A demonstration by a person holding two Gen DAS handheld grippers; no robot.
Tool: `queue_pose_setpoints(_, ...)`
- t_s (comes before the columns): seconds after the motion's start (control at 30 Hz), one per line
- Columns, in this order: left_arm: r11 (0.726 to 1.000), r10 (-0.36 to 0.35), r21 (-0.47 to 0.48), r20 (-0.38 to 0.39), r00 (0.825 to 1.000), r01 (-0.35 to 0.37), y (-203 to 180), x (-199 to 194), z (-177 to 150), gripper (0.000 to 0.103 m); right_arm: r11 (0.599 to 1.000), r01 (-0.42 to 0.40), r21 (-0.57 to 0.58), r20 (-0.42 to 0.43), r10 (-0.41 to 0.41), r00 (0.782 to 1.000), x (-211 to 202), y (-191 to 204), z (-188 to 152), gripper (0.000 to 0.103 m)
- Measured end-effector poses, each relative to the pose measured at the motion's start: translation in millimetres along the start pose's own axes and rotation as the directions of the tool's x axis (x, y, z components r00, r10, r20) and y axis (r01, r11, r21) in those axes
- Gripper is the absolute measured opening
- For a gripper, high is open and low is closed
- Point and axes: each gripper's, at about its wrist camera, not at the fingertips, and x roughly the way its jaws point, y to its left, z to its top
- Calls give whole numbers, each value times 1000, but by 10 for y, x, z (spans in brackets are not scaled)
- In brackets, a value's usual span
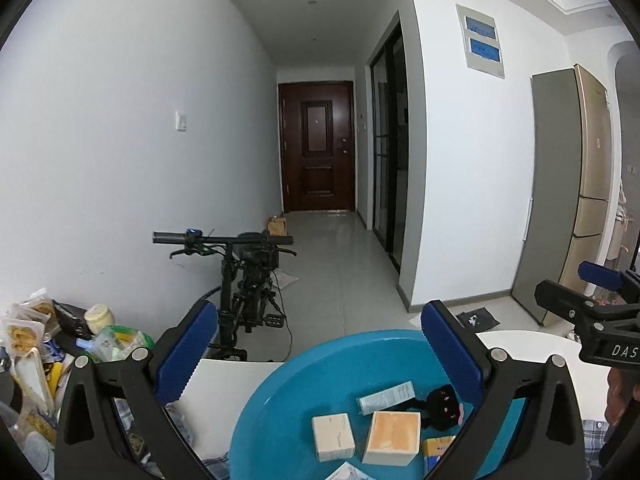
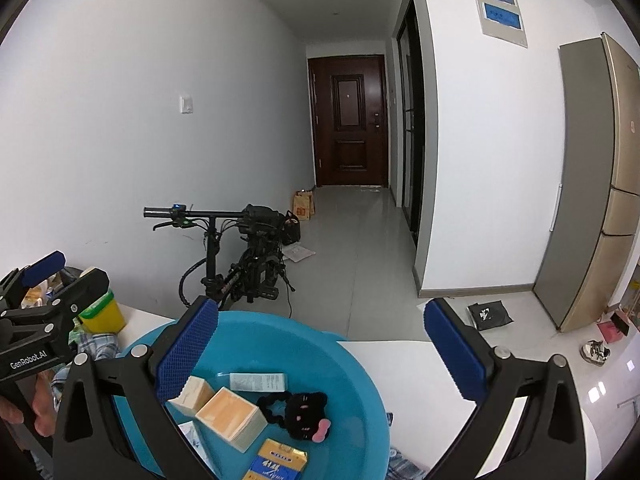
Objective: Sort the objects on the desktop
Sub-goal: 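Raise both tools away from the basin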
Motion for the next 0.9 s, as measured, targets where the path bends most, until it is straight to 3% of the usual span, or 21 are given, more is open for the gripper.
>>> queue_pose_setpoints(0.1, 1000, 5, 2, 39, 999, -5, 20, -215, -38, 103, 1000, -17, -6, 5, 17, 1000, -159, 4, -43, 103)
queue_pose_setpoints(0.37, 995, -41, -92, 13, 999, 42, 195, -628, -77, 103, 998, -49, -49, 61, 52, 997, -663, 43, -60, 103)
queue_pose_setpoints(0.7, 999, -14, -36, 21, 1000, 15, 205, -1174, -260, 103, 993, -80, -87, 168, 94, 981, -1408, 114, -190, 103)
queue_pose_setpoints(0.9, 997, -29, -72, 13, 999, 30, 259, -1531, -306, 103, 988, -103, -119, 191, 124, 974, -1693, 168, -205, 103)
